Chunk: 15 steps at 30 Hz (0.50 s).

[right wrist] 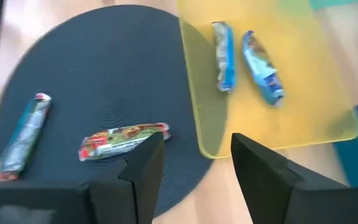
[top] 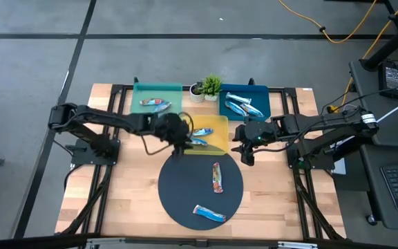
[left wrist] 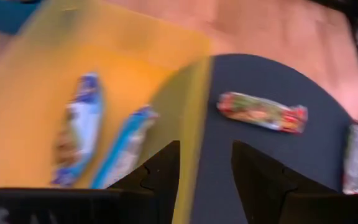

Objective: Pick and place Granola Bars by type
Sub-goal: Put the red granola bar into the green bin

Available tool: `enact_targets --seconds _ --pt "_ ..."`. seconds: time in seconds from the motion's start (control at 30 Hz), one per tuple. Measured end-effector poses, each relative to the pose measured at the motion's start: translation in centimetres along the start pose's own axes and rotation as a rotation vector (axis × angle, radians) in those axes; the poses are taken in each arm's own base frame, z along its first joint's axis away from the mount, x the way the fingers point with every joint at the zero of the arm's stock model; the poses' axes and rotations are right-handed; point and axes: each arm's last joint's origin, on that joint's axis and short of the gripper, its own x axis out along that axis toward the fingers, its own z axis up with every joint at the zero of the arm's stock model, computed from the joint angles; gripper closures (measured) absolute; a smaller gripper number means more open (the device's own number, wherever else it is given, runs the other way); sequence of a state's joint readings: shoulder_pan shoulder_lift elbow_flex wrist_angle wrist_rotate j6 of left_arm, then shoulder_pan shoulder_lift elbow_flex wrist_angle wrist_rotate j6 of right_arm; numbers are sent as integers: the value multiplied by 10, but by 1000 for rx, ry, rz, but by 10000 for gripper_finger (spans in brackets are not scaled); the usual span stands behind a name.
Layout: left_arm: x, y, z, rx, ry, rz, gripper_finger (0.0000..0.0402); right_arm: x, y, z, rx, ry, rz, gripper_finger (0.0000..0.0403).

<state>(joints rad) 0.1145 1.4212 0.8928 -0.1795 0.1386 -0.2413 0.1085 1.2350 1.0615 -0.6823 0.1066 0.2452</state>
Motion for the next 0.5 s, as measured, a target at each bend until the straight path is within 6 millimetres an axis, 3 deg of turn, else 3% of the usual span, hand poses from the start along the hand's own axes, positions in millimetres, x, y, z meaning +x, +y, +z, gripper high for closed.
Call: enact_targets --seconds 0.13,0.33,0.5 --pt "-1 -26 -5 60 -2 -29 268 0 4 -1 -25 20 80 212" --pt "-12 -47 -7 44 -47 -19 268 12 32 -9 -396 63 211 212" --pt "-22 -57 -7 34 -91 -3 268 38 50 -20 -609 151 229 212"
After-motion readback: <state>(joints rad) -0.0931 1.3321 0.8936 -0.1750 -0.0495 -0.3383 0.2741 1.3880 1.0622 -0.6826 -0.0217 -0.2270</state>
